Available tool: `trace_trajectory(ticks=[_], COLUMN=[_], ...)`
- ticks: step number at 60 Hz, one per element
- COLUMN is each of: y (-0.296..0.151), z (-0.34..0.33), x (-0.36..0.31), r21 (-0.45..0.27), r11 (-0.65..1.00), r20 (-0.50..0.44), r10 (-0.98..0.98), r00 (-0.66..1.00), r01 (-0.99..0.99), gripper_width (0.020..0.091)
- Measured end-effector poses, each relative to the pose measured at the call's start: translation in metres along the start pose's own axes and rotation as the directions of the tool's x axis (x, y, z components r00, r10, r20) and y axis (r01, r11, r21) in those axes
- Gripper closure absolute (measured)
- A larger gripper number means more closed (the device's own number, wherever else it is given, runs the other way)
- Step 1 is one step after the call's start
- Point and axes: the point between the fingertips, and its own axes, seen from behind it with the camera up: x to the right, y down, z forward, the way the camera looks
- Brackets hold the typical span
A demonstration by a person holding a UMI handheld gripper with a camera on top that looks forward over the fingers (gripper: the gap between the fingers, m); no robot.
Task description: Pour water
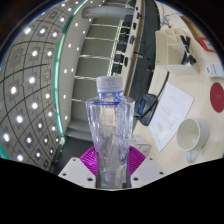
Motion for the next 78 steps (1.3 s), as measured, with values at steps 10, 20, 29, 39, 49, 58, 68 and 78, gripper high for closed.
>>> trace_trajectory(ticks=[10, 20, 29, 39, 49, 58, 68, 78], y=[-0.074, -0.143, -0.181, -0.185, -0.179, -0.176, -0.176, -0.162], z=[-0.030, -0.066, -0.083, -0.093, -0.096, -0.101, -0.101, -0.104], x=[-0.032, -0.024, 0.035, 0.129, 0.203, 0.231, 0.228, 0.240], r21=[0.082, 0.086, -0.031, -0.162, -0.236, -0.223, -0.207, -0.277], r11=[0.882, 0.600, 0.363, 0.305, 0.328, 0.340, 0.349, 0.418], r20=[-0.105, -0.286, -0.436, -0.481, -0.492, -0.497, -0.514, -0.501], r10=[-0.456, -0.750, -0.843, -0.855, -0.852, -0.846, -0.834, -0.831], r00=[0.884, 0.596, 0.314, 0.195, 0.179, 0.194, 0.202, 0.241], r01=[0.465, 0.796, 0.931, 0.938, 0.915, 0.914, 0.914, 0.865], gripper_width=[0.0760, 0.0760, 0.0761, 0.0761, 0.0757, 0.0749, 0.0618, 0.0228])
